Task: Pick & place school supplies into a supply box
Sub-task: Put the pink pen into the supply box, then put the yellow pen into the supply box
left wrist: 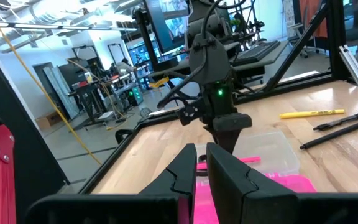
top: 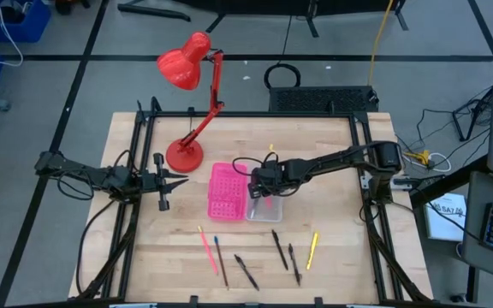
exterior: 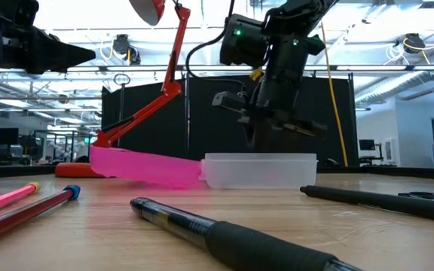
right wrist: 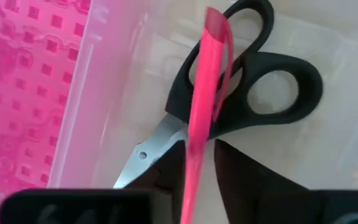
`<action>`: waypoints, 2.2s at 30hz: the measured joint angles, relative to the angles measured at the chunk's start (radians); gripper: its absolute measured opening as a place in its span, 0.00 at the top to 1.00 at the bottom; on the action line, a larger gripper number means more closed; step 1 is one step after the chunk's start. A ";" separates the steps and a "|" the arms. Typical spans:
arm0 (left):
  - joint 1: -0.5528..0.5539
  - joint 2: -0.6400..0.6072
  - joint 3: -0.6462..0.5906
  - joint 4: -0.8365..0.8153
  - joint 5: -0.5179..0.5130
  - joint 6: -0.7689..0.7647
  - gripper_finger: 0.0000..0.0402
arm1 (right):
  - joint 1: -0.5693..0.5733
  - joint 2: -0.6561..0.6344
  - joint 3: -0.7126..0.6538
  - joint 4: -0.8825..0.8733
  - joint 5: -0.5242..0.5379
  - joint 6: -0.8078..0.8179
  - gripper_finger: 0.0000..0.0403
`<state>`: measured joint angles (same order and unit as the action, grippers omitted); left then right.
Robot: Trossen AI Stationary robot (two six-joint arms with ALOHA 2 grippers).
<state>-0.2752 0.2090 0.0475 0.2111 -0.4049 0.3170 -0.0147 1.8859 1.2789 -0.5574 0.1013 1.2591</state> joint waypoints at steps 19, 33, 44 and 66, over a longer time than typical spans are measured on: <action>0.000 0.000 0.000 -0.001 -0.006 0.001 0.88 | 0.034 -0.457 -0.001 -0.130 0.272 -0.332 0.82; 0.000 0.000 0.000 -0.040 -0.006 -0.031 0.88 | 0.224 -0.726 -0.291 -0.244 0.364 0.035 0.99; 0.000 0.000 0.000 -0.054 -0.007 -0.057 0.88 | 0.438 -0.676 -0.462 -0.070 0.310 -0.007 1.00; 0.000 0.000 0.000 -0.101 -0.093 0.065 0.88 | 0.417 -0.322 0.119 -0.658 0.155 -1.571 1.00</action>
<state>-0.2752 0.2092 0.0475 0.1097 -0.4974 0.3820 0.4020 1.5636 1.3979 -1.2156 0.2561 -0.3121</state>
